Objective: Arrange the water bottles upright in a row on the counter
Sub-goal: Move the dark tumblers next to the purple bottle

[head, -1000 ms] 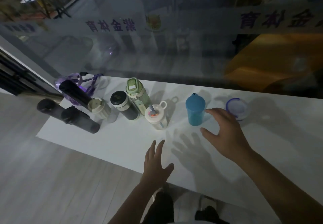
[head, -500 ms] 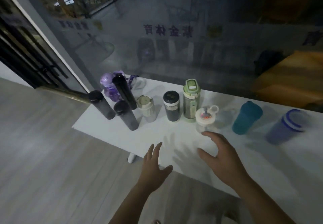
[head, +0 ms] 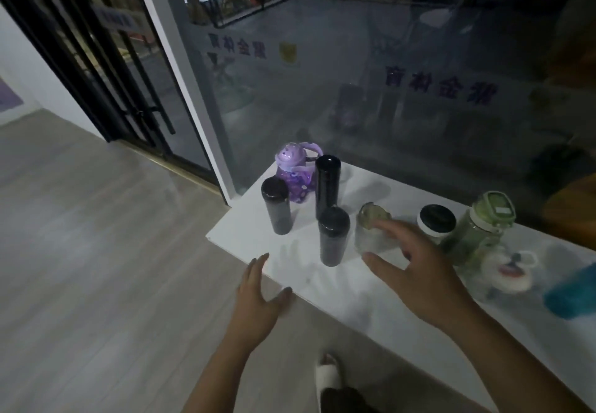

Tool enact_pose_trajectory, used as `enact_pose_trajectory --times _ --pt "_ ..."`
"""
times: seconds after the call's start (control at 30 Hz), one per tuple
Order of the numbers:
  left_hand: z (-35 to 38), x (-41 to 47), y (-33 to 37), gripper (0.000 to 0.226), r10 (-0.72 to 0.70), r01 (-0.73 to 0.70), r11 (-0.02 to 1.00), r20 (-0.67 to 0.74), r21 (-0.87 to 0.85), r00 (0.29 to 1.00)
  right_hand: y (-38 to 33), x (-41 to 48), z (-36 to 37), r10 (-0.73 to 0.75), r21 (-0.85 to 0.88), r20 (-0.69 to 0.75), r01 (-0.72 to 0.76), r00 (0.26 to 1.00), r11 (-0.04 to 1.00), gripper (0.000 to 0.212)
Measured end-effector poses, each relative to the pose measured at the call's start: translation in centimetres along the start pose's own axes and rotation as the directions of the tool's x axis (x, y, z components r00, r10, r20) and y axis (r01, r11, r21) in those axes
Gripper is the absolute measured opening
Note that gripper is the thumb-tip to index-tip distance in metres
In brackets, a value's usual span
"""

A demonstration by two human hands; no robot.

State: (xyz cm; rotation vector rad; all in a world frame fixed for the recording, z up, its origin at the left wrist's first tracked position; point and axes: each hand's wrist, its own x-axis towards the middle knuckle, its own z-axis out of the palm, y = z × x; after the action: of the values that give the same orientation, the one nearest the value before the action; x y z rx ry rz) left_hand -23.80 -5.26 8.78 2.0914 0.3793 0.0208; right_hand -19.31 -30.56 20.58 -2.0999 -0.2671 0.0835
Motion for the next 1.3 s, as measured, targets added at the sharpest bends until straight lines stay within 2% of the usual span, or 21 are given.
enact_pose_trajectory --times 0.2,0.27,0.4,0.53,0.63,0.7,0.83,0.93,1.03,1.17,1.23,1.3 --pt "-6.2 10.3 2.8 0.064 -0.022 0.013 0.995 -0.087 -0.098 0.996 -3.2 12.3 2.2 -0.095 -0.082 0.057 0.100 0.994 0.992 0.044" --pt "-7.6 14.0 3.7 0.063 -0.044 0.035 0.991 -0.069 -0.127 0.997 -3.5 16.7 2.7 -0.116 -0.101 0.071 0.122 0.991 0.987 0.045" --pt "-9.1 21.1 4.4 0.060 -0.087 0.086 0.995 -0.013 -0.056 0.996 -3.2 24.1 3.8 -0.105 -0.114 0.144 0.122 0.984 0.986 0.049" --pt "-8.8 26.7 2.9 0.058 -0.152 0.154 0.987 0.039 -0.045 0.988 -1.4 30.7 5.6 -0.034 -0.239 0.233 0.091 0.972 0.967 0.057" --pt "-7.9 29.6 1.5 0.063 -0.211 0.214 0.977 0.107 -0.013 0.972 0.1 34.7 7.5 0.032 -0.293 0.281 0.054 0.959 0.955 0.075" --pt "-7.1 31.7 0.6 0.066 -0.243 0.240 0.970 0.161 0.035 0.957 1.1 36.8 9.0 0.094 -0.368 0.308 0.027 0.947 0.930 0.075" --pt "-5.2 36.2 -1.2 0.077 -0.230 0.193 0.968 0.264 0.158 0.937 2.7 40.1 12.8 0.221 -0.557 0.318 -0.007 0.922 0.831 0.083" --pt "-4.0 39.6 -1.8 0.085 -0.171 0.101 0.975 0.372 0.200 0.912 3.8 42.1 15.4 0.326 -0.616 0.280 -0.092 0.903 0.782 0.096" --pt "-3.1 42.5 -1.7 0.082 -0.066 -0.003 0.989 0.463 0.148 0.884 4.1 43.7 18.1 0.399 -0.650 0.170 -0.201 0.901 0.733 0.100" --pt "-1.4 45.2 -3.5 0.057 -0.001 0.022 0.999 0.538 -0.033 0.843 4.1 44.0 21.9 0.518 -0.685 -0.006 -0.380 0.856 0.621 0.098" --pt "-0.4 46.0 -4.7 0.062 0.020 0.046 0.994 0.572 -0.101 0.820 4.2 44.0 22.9 0.513 -0.715 -0.080 -0.408 0.855 0.568 0.092" --pt "0.2 46.7 -5.7 0.061 0.019 0.071 0.989 0.580 -0.132 0.814 4.5 44.3 23.2 0.493 -0.714 -0.121 -0.420 0.861 0.559 0.092"
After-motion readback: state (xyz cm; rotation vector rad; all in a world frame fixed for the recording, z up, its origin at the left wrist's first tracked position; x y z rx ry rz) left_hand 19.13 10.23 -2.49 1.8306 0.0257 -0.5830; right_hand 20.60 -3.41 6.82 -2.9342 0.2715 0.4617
